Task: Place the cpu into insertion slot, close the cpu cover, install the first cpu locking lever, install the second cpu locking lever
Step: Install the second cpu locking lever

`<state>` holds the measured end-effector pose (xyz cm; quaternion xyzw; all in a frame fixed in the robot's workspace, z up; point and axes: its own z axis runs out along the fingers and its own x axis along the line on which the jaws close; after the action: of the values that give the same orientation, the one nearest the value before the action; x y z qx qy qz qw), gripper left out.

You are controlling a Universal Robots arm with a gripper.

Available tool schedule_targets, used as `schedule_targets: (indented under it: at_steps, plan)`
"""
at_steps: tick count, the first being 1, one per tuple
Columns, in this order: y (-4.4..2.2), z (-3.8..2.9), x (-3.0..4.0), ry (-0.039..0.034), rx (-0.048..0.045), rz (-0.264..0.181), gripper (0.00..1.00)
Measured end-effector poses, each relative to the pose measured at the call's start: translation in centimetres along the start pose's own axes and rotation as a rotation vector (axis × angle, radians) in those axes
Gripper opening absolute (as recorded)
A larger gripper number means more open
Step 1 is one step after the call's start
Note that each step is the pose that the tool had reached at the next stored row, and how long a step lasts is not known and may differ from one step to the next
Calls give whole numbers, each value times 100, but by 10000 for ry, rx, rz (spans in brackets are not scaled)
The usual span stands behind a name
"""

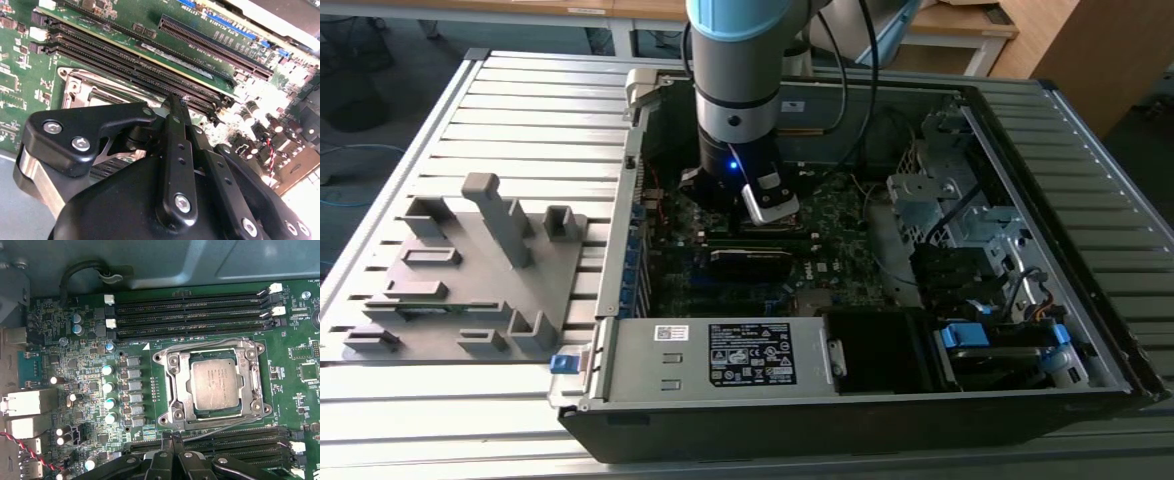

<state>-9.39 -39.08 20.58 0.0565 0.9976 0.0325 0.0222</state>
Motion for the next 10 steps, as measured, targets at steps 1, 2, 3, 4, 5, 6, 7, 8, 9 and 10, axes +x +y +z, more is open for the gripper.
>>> schedule_targets:
  at_steps: [1, 2, 3, 4, 5, 6, 7, 8, 9, 10]
  plan:
    - [-1, -2, 0, 4, -10, 0, 10]
    - [-3, -2, -1, 8, -39, 0, 10]
    - [-5, -1, -1, 13, -91, 3, 10]
    - [-8, -1, -1, 16, -138, 7, 10]
    - [-11, -2, -1, 20, -163, 7, 10]
    - [-16, -2, -2, 22, -187, 8, 10]
    - [-21, -2, -2, 24, -206, 10, 10]
    - [-26, -2, -3, 26, -224, 10, 10]
    - [-30, -1, -3, 28, -243, 11, 10]
    - [-32, 1, -2, 29, -259, 13, 10]
